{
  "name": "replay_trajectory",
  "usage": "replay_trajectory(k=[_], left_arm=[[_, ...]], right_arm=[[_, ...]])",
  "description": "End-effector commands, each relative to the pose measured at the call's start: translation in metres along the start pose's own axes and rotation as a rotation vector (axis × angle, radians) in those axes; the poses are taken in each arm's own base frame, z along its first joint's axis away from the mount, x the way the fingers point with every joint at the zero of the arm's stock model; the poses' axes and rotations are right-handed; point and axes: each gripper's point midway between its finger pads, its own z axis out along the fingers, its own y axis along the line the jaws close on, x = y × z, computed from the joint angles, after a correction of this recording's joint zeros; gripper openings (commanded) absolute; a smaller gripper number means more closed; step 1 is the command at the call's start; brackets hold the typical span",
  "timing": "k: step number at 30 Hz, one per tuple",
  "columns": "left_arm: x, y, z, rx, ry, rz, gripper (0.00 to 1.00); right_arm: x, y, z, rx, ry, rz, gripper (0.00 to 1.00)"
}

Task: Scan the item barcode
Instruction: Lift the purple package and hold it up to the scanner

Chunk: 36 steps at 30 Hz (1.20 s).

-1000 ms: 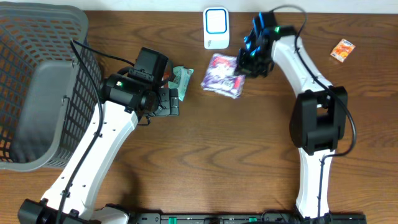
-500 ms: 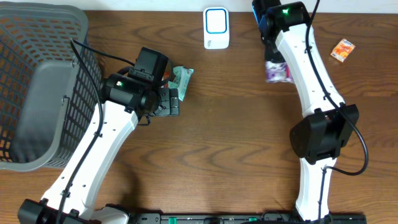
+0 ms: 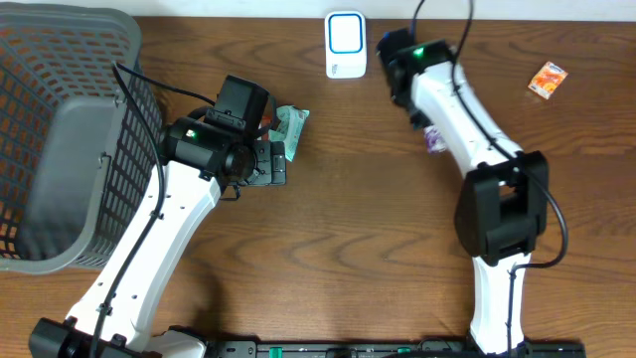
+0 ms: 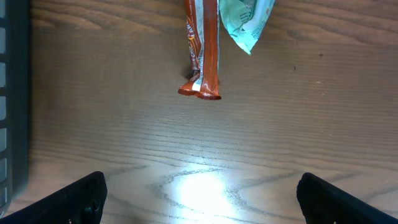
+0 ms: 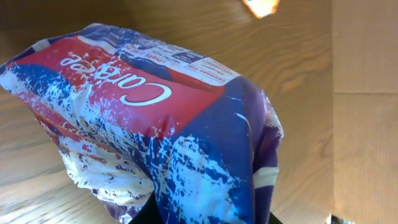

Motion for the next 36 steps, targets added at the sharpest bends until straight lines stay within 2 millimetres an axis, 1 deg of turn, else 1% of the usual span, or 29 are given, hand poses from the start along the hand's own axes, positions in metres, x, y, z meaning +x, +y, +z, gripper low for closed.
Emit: replay_trajectory(k=[1,2,3,4,5,6,7,8,9,10,11,12,13,14,15,16,18,21,22,23,24,26,28,30,33,34,35,36], left_arm=[[-0.001,0.001,0.0,-0.001,0.003,0.001,0.98],[-0.001,0.001,0.0,-0.001,0.003,0.001,0.98],[-0.001,0.001,0.0,-0.001,0.003,0.001,0.98],[-0.001,0.001,0.0,-0.001,0.003,0.001,0.98],[-0.001,0.001,0.0,-0.001,0.003,0.001,0.98],[-0.001,0.001,0.0,-0.001,0.003,0.001,0.98],[-0.001,0.001,0.0,-0.001,0.003,0.001,0.98],[-0.001,0.001,0.0,-0.001,0.003,0.001,0.98],[-0.001,0.001,0.0,-0.001,0.003,0.001,0.98],[-0.001,0.001,0.0,-0.001,0.003,0.001,0.98],[-0.001,0.001,0.0,-0.001,0.003,0.001,0.98],[-0.001,0.001,0.0,-0.001,0.003,0.001,0.98],[-0.001,0.001,0.0,-0.001,0.003,0.001,0.98],[-0.001,0.001,0.0,-0.001,0.003,0.001,0.98],[-0.001,0.001,0.0,-0.001,0.003,0.001,0.98],[-0.001,0.001,0.0,-0.001,0.003,0.001,0.98],[-0.001,0.001,0.0,-0.001,0.003,0.001,0.98],[-0.001,0.001,0.0,-0.001,0.003,0.001,0.98],[-0.001,0.001,0.0,-0.001,0.003,0.001,0.98],[-0.001,0.001,0.0,-0.001,0.003,0.001,0.98],[-0.001,0.001,0.0,-0.001,0.003,0.001,0.98],[-0.001,0.001,0.0,-0.001,0.003,0.001,0.98],[-0.001,0.001,0.0,-0.001,0.003,0.001,0.98],[-0.001,0.001,0.0,-0.001,0.003,0.001,0.98],[-0.001,0.001,0.0,-0.001,0.003,0.001,0.98],[-0.001,0.001,0.0,-0.001,0.003,0.001,0.98],[-0.001,0.001,0.0,-0.001,0.003,0.001,0.98],[-0.001,0.001,0.0,-0.001,0.003,0.001,0.98]], right_arm=[[0.012,0.029,-0.01,-0.024,-0.011,-0.064,0.19],[0.014,0.041,-0.016,-0.061,-0.017,-0.073,0.28],[0.015,0.049,-0.023,-0.086,-0.026,-0.08,0.36],[0.014,0.067,-0.04,-0.15,-0.045,-0.092,0.58],[0.013,0.075,-0.047,-0.186,-0.05,-0.093,0.68],[0.011,0.087,-0.064,-0.263,-0.056,-0.089,0.71],[0.007,0.095,-0.076,-0.327,-0.063,-0.093,0.72],[0.003,0.1,-0.087,-0.379,-0.072,-0.104,0.73],[-0.004,0.101,-0.102,-0.433,-0.089,-0.119,0.79],[-0.013,0.095,-0.113,-0.462,-0.111,-0.111,0.85],[-0.019,0.09,-0.118,-0.471,-0.122,-0.1,0.88],[-0.03,0.077,-0.123,-0.477,-0.142,-0.082,0.91],[-0.038,0.065,-0.123,-0.478,-0.151,-0.068,0.93],[-0.044,0.053,-0.119,-0.484,-0.149,-0.059,0.95],[-0.046,0.048,-0.115,-0.495,-0.142,-0.057,0.95],[-0.048,0.042,-0.105,-0.542,-0.118,-0.072,0.98],[-0.041,0.044,-0.086,-0.76,-0.047,-0.164,0.99],[-0.029,0.049,-0.073,-0.996,0.029,-0.171,0.99],[-0.025,0.053,-0.07,-1.091,0.046,-0.172,0.99],[-0.022,0.056,-0.068,-1.146,0.05,-0.176,0.99],[-0.017,0.063,-0.063,-1.235,0.054,-0.183,0.99],[-0.01,0.073,-0.056,-1.326,0.059,-0.179,0.99],[0.004,0.089,-0.037,-1.371,0.083,-0.16,0.99],[0.018,0.107,-0.026,-1.397,0.101,-0.157,0.96],[0.038,0.126,-0.012,-1.396,0.14,-0.145,0.79],[0.041,0.13,-0.008,-1.392,0.146,-0.136,0.76],[0.046,0.133,-0.003,-1.383,0.158,-0.123,0.68],[0.047,0.134,-0.002,-1.383,0.162,-0.12,0.57]])
